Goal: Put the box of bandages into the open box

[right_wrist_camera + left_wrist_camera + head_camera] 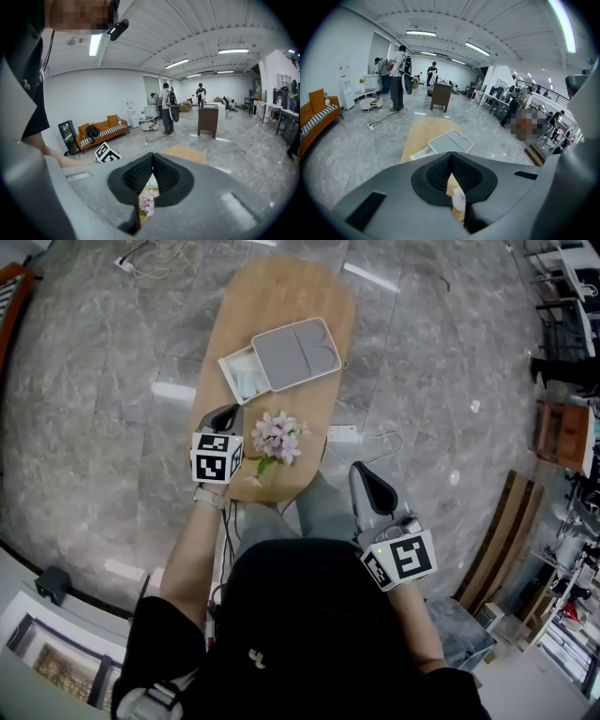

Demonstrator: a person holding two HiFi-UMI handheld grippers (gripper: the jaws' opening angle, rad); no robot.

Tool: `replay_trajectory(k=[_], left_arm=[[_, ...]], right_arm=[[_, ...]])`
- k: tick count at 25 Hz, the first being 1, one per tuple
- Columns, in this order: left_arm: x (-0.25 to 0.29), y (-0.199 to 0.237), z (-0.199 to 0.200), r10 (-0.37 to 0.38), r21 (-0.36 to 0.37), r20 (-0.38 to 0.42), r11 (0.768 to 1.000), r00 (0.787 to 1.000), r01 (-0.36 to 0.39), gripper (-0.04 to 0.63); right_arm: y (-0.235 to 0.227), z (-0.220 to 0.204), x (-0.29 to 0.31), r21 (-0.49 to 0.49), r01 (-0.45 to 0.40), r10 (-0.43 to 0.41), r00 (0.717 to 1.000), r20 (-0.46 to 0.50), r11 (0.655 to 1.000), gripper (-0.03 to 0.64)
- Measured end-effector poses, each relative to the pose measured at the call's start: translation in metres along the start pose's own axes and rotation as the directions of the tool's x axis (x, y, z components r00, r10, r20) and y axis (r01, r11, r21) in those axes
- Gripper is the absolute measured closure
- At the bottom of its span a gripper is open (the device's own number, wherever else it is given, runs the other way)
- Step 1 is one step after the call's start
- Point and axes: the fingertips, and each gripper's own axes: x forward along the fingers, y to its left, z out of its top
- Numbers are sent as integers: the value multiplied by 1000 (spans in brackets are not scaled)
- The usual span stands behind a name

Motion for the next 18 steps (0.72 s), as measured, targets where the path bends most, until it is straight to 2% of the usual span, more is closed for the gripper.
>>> replay_trajectory(k=[5,18], left_arm=[[-40,-20,21,-43,1,53,999,998,43,581],[-142,-68,91,-93,81,204,994,975,78,581]], right_arm=[[7,7,0,-3,-12,12,1000,20,1000,618],[6,42,5,-16,-67,68,993,96,998,618]])
